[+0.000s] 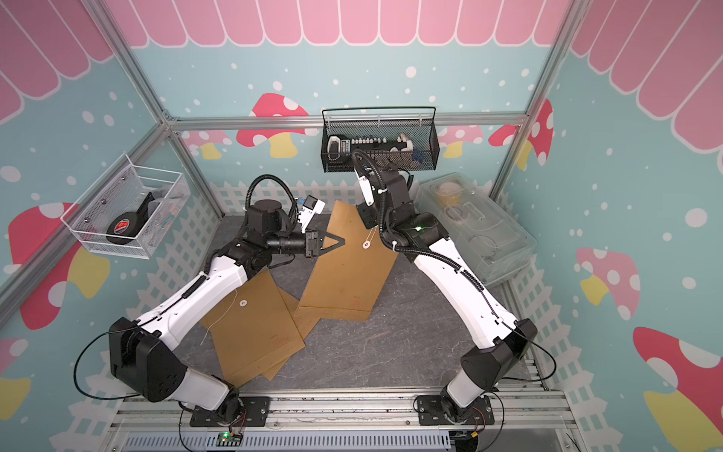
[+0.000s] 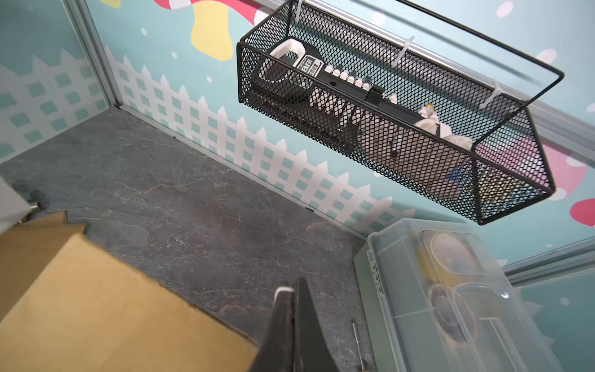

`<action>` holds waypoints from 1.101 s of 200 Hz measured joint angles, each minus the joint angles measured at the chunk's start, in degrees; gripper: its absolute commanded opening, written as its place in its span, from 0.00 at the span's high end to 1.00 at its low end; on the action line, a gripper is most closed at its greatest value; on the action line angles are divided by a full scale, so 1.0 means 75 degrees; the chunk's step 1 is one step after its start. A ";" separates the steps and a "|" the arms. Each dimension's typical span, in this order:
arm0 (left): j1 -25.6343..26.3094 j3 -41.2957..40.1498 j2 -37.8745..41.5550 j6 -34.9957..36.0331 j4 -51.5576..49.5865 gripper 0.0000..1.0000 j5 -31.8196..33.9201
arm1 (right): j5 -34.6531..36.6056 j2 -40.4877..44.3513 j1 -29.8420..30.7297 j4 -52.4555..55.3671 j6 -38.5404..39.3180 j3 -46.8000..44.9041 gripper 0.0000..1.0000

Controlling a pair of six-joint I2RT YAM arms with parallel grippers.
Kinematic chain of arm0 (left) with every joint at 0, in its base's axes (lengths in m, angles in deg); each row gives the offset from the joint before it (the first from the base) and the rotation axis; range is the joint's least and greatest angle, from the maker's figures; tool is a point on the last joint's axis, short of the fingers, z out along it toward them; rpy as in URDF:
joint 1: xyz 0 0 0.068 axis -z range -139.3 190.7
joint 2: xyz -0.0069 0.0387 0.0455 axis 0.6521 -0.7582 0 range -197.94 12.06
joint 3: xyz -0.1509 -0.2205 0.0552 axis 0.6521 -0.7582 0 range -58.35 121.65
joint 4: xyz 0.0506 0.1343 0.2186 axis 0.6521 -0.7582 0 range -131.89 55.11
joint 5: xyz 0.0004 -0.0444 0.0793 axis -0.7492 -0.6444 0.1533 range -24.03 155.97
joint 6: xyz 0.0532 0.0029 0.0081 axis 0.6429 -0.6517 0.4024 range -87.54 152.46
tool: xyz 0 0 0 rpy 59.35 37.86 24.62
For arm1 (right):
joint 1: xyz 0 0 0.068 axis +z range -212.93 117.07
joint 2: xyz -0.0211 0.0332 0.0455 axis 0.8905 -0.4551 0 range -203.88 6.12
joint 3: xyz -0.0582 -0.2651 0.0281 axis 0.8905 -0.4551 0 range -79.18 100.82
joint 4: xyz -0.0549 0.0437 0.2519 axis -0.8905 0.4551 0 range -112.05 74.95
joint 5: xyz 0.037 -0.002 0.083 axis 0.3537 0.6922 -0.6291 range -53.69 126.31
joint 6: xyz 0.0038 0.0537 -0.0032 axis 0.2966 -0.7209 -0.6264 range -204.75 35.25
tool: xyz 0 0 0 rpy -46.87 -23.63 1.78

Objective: Close the mouth of the file bag
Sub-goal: Close the file bag.

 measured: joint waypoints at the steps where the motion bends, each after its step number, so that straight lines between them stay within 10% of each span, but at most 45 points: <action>1: -0.0017 0.0000 0.0000 0.0000 0.0000 1.00 0.0020 | 0.0017 -0.0006 0.0009 0.0012 0.0015 0.0012 1.00; 58: -0.0289 -0.0006 -0.0003 -0.0015 0.0006 1.00 0.0580 | 0.0903 -0.0933 0.0405 0.1693 0.0597 0.1827 1.00; 133: -0.0289 -0.0064 0.0006 -0.0023 0.0032 1.00 0.0726 | -0.1008 -0.2028 0.0437 0.3072 -0.0070 0.3576 1.00; 180: -0.0329 -0.0178 0.0052 -0.0079 0.0201 1.00 0.0740 | -0.2218 -0.2057 0.0341 0.3072 -0.0586 0.3413 1.00; 220: -0.0463 -0.0376 0.0137 -0.0344 0.0507 1.00 0.0804 | -0.2891 -0.1026 0.0329 0.1865 -0.1081 0.1003 1.00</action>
